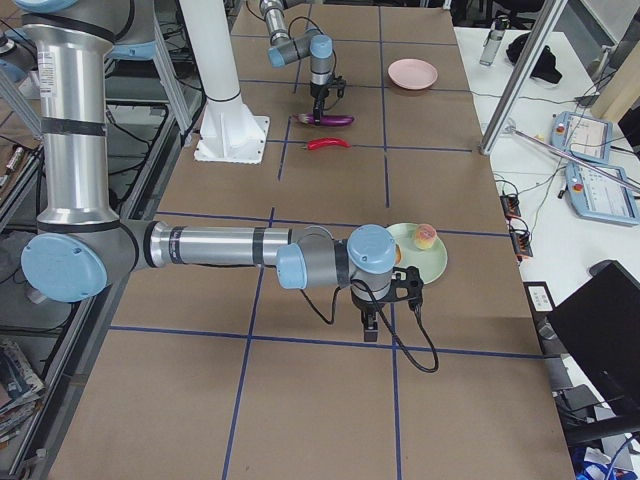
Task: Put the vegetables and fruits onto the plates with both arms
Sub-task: 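Grasp the eggplant with the left gripper and lift it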
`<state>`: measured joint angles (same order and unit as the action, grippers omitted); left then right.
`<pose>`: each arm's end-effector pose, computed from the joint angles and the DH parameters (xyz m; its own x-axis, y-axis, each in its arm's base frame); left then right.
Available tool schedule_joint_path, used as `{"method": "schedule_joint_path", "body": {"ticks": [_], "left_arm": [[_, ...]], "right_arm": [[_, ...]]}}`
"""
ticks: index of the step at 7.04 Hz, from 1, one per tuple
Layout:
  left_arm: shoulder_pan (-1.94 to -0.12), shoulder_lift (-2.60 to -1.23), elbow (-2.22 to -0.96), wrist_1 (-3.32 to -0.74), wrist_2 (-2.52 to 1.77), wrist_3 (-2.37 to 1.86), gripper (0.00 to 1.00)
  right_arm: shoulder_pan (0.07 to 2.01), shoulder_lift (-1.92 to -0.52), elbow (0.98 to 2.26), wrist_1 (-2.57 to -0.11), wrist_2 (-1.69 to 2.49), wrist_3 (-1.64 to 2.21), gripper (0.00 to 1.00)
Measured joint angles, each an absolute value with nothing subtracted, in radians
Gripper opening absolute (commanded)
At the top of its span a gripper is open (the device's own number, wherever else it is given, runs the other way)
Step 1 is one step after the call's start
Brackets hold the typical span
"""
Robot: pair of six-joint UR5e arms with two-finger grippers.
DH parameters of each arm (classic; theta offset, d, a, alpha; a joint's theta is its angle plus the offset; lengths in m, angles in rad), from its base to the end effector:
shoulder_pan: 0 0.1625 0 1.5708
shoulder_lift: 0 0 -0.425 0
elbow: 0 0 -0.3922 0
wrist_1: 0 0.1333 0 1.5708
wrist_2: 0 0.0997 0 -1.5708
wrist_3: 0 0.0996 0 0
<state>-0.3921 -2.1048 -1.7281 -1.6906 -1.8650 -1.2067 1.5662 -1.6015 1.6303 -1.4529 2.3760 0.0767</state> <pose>0.5665 -0.3473 0.2716 0.6558 0.0976 -0.7486 -0.0665 0.9952 0.0716 0.0593 -0.4880 0.6297 0.6908 -0.0325 0.7223 -0.0485 0.9947 0.0911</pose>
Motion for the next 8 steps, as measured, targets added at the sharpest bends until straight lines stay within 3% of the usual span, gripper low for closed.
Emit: {"method": "schedule_joint_path", "body": {"ticks": [1,4,6,8], "left_arm": [[-0.392,-2.101,-1.726,-1.691,-1.854,-1.206,0.02],[-0.456,-2.1,-1.752,-1.694,-1.825,-1.222,0.0],[-0.621,-2.098,-1.753,-1.694,-1.826,-1.22,0.0],[-0.817,-2.103,-1.611,-1.702,-1.873,-1.094,0.01]], "right_arm": [[1.566,-1.602,1.631,-1.453,2.376,0.077,1.0],[1.566,-1.601,1.631,-1.451,2.38,0.077,1.0],[1.565,-1.601,1.63,-1.45,2.382,0.077,1.0],[1.565,-1.602,1.629,-1.448,2.382,0.077,1.0]]}}
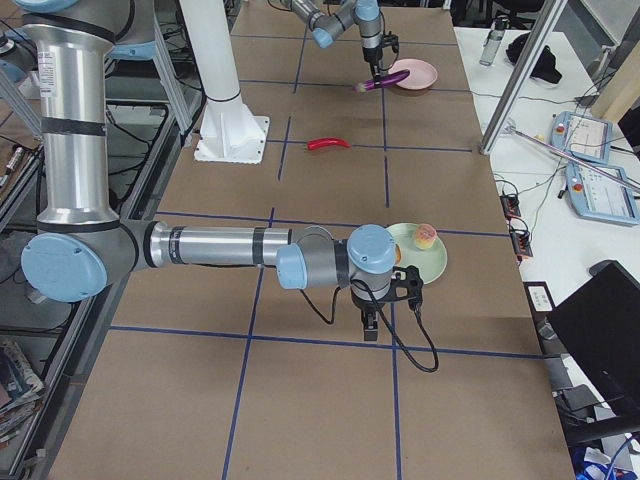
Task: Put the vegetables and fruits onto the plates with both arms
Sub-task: 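Lower the eggplant onto the pink plate and open the left gripper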
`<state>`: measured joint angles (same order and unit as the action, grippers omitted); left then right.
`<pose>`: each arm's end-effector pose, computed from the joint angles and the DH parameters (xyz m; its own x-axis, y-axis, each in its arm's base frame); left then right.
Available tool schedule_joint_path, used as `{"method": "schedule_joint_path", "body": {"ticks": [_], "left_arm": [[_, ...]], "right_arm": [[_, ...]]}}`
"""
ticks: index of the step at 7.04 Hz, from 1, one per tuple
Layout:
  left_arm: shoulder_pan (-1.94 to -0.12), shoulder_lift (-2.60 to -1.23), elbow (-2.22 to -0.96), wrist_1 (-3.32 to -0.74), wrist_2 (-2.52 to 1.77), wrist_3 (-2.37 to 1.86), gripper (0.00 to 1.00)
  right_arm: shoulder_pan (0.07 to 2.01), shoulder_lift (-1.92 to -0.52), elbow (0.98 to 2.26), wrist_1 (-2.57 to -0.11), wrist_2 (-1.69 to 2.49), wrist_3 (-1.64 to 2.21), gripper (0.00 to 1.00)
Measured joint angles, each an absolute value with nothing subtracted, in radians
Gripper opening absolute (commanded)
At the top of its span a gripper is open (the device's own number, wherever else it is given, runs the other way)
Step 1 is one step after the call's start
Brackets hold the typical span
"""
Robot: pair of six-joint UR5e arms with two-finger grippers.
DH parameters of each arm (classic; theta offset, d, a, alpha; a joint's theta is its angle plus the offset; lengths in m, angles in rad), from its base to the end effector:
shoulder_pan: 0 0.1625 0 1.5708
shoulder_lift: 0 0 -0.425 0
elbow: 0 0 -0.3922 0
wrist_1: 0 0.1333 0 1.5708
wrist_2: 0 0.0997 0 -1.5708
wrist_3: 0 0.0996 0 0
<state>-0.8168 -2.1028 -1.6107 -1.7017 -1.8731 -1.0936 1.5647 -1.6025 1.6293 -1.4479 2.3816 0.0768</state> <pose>0.3919 -0.5688 0.3246 0.7231 -0.1295 -0.6785 0.2612 0.9606 0.0951 0.0581 -0.4878 0.6298 0.6867 -0.0361 0.7261 -0.0468 0.9945 0.0937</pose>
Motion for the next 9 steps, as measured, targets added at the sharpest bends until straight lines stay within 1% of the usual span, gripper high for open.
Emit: {"method": "schedule_joint_path", "body": {"ticks": [1,2,3,4,5,6,7,9], "left_arm": [[-0.897,-2.107,-1.512,-1.711,-1.909,-0.969,0.02],[-0.959,-2.118,-1.386,-1.755,-1.934,-0.856,0.16],[-0.994,-2.145,-1.251,-1.813,-1.945,-0.785,0.99],[-1.011,-2.181,-1.147,-1.846,-1.949,-0.737,1.0],[-1.017,-2.202,-1.099,-1.857,-1.955,-0.706,1.0],[-1.022,-2.213,-1.089,-1.858,-1.99,-0.692,1.0],[-1.028,-2.217,-1.11,-1.856,-2.064,-0.689,1.0],[-1.023,-2.213,-1.24,-1.839,-2.16,-0.769,1.0]], "right_arm": [[1.565,-1.603,1.629,-1.447,2.382,0.077,1.0],[1.565,-1.603,1.629,-1.447,2.382,0.077,1.0],[1.565,-1.603,1.629,-1.447,2.38,0.077,1.0],[1.565,-1.603,1.629,-1.447,2.38,0.077,1.0],[1.565,-1.603,1.629,-1.447,2.38,0.077,1.0],[1.565,-1.602,1.629,-1.447,2.379,0.077,1.0],[1.564,-1.602,1.629,-1.447,2.379,0.077,1.0],[1.563,-1.601,1.629,-1.447,2.382,0.077,1.0]]}}
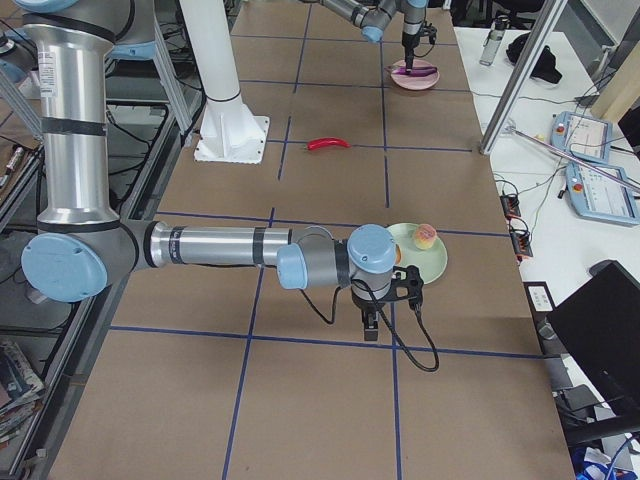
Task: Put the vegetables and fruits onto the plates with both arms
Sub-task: 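Lower the eggplant onto the pink plate and open the left gripper, then move the left gripper over the red chili pepper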
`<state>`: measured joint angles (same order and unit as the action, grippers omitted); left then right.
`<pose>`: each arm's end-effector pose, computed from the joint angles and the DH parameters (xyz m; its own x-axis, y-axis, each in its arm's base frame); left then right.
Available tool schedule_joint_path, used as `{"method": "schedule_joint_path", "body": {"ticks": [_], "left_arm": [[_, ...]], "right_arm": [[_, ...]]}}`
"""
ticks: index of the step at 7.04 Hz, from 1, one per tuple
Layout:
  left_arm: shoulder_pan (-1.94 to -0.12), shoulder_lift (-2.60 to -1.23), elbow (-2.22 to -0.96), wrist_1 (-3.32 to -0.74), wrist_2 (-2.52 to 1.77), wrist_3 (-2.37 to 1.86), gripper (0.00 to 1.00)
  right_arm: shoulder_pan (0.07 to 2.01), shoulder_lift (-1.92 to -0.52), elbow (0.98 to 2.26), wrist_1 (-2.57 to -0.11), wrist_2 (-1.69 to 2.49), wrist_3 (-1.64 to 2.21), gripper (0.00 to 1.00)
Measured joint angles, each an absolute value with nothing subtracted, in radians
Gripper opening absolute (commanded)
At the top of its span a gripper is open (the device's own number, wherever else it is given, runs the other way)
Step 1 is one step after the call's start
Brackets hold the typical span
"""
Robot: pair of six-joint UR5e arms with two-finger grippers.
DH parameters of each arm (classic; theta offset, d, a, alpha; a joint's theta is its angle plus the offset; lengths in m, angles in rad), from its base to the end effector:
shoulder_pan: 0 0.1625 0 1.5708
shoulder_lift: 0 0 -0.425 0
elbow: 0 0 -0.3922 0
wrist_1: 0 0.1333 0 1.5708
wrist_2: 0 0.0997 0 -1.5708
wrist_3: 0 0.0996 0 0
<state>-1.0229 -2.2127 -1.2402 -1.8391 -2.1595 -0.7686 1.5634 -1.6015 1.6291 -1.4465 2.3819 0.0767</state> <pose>0.3275 -0.6865 0.3975 0.6994 0.0016 -0.7147 0.0701 0.9950 0.0708 0.0575 -0.4884 0.6292 0.6864 -0.0387 0.7262 -0.0454 0.9943 0.0959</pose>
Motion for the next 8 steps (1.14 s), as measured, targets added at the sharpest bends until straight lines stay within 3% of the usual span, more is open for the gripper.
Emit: {"method": "schedule_joint_path", "body": {"ticks": [4,8], "left_arm": [[-0.799,-2.229,-1.495,-1.8,-2.186,-1.158,1.0],[-0.528,-2.359,-1.549,-1.546,-2.002,-1.297,1.0]], "right_arm": [[1.563,-1.601,1.628,-1.447,2.381,0.077,1.0],[1.563,-1.603,1.628,-1.447,2.382,0.077,1.0]]}}
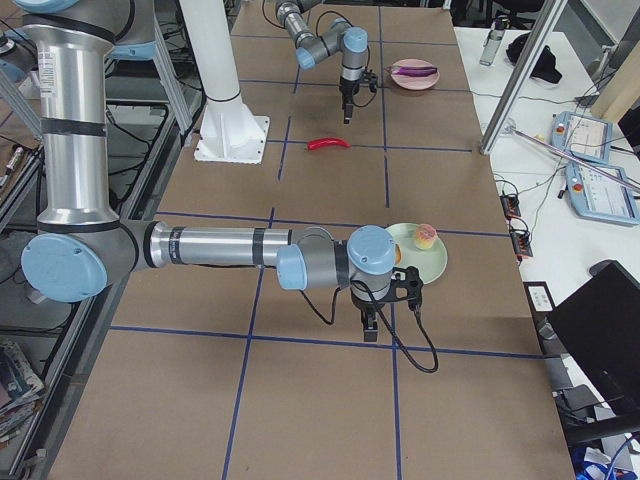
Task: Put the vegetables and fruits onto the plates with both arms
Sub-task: 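Move the left gripper over the red chili pepper, then grasp the red chili pepper with the left gripper and lift it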
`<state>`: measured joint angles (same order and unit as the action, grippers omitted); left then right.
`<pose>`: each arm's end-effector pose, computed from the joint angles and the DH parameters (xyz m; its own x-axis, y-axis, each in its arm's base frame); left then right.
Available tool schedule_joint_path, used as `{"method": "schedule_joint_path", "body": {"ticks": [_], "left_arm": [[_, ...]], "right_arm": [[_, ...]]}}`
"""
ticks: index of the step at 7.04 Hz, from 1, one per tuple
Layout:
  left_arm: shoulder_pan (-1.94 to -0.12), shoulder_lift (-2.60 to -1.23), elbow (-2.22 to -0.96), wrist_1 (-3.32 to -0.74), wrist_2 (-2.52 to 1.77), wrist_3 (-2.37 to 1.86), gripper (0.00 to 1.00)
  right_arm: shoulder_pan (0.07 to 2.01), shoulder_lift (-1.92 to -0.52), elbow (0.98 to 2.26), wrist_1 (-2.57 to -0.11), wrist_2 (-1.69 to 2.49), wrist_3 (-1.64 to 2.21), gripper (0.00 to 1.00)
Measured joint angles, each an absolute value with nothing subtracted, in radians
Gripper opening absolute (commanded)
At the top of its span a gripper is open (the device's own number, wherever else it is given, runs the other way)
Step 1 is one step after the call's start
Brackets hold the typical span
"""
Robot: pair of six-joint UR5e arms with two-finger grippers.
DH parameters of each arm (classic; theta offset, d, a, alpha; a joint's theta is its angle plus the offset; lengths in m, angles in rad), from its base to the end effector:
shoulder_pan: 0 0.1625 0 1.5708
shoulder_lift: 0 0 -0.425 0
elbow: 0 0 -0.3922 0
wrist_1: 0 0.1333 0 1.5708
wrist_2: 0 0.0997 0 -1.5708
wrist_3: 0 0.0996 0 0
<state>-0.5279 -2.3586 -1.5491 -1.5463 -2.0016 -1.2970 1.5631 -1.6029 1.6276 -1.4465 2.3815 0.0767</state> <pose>0.5745 -0.4412 0.1898 0.6711 -0.1069 -0.7336 0.0338 0.9929 -0.1138 0.0574 -0.4877 0.6307 0.6867 -0.0368 0.7260 -0.0451 0.9946 0.0931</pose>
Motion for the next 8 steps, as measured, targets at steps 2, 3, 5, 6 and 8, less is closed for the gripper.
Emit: {"method": "schedule_joint_path", "body": {"ticks": [2,3,5,6,8], "left_arm": [[-0.443,-2.408,-1.509,-1.534,-1.942,-1.36,1.0],[-0.42,-2.444,-1.464,-1.533,-1.914,-1.381,0.88],[-0.395,-2.484,-1.404,-1.534,-1.899,-1.407,0.17],[-0.391,-2.488,-1.397,-1.534,-1.899,-1.41,0.08],[-0.391,-2.483,-1.398,-1.533,-1.898,-1.411,0.05]], "right_arm": [[1.563,-1.603,1.628,-1.447,2.383,0.077,1.0],[1.563,-1.603,1.628,-1.447,2.383,0.077,1.0],[1.563,-1.603,1.628,-1.447,2.382,0.077,1.0],[1.563,-1.603,1.628,-1.447,2.38,0.077,1.0],[1.563,-1.603,1.627,-1.447,2.379,0.077,1.0]]}}
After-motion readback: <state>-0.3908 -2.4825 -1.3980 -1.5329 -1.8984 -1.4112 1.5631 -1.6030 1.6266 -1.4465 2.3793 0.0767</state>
